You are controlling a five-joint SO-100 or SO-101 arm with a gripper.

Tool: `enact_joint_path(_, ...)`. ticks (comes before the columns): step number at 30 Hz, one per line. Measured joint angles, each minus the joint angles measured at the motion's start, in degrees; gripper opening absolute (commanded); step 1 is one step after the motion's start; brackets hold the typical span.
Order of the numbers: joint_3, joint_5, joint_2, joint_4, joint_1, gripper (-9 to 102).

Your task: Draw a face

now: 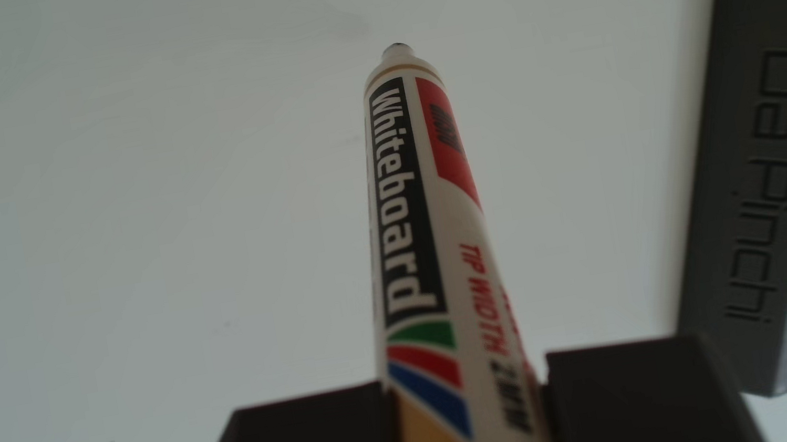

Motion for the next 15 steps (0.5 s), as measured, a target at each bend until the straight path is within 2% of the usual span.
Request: enact_joint_path(15,5.7,0.0,0.2,-4.7,0.0,-1)
